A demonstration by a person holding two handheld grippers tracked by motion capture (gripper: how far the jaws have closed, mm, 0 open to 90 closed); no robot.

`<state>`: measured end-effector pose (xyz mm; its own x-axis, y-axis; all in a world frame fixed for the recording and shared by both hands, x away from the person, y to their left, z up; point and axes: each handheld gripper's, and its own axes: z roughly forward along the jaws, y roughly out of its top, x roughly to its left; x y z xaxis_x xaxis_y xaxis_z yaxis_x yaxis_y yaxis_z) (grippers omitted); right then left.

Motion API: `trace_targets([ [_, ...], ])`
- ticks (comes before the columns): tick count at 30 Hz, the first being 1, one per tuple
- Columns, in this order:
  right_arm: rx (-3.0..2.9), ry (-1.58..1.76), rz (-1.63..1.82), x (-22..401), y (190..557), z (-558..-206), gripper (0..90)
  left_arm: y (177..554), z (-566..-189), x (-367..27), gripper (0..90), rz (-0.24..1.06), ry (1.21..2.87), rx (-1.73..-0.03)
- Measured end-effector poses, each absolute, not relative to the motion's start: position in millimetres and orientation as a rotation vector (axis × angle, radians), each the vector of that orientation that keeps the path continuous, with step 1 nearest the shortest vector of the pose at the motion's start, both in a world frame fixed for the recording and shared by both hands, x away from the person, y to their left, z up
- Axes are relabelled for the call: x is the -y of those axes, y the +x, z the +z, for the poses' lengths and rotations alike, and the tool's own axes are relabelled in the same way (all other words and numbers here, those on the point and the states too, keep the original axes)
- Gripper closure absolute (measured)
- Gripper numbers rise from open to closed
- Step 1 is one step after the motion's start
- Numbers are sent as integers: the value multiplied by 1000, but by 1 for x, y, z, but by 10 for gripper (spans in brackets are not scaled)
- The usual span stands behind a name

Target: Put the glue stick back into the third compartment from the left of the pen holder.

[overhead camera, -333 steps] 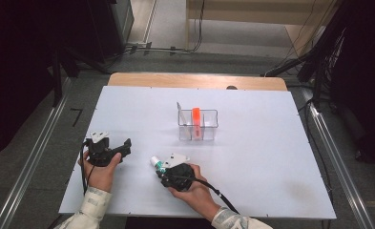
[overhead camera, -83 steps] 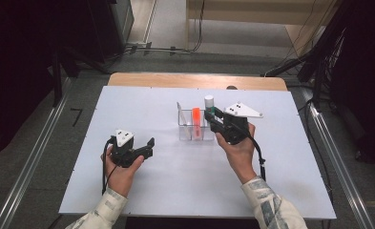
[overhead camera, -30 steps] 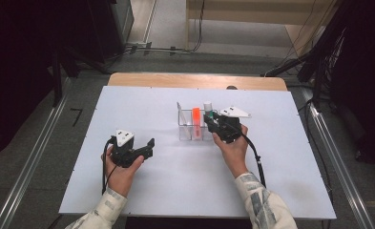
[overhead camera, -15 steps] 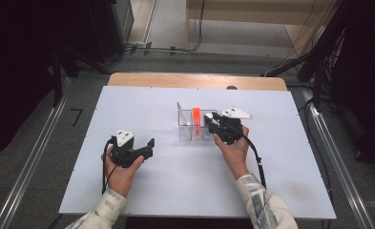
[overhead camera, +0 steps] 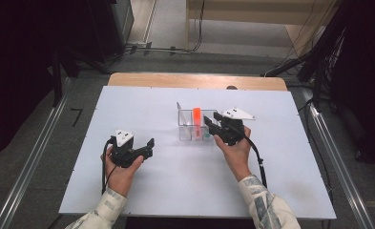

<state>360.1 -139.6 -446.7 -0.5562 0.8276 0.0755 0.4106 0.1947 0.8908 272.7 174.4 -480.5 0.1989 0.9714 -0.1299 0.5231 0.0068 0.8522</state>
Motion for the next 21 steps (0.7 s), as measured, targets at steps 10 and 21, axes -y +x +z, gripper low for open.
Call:
trace_targets([
  [10, -2062, 1145, 1345, 145, 353, -446, 473, 272, -481, -175, 214, 672, 1634, -1443],
  [21, -2057, 1133, 1362, 159, 344, -444, 391, 272, -482, -178, 214, 663, 1627, -1451],
])
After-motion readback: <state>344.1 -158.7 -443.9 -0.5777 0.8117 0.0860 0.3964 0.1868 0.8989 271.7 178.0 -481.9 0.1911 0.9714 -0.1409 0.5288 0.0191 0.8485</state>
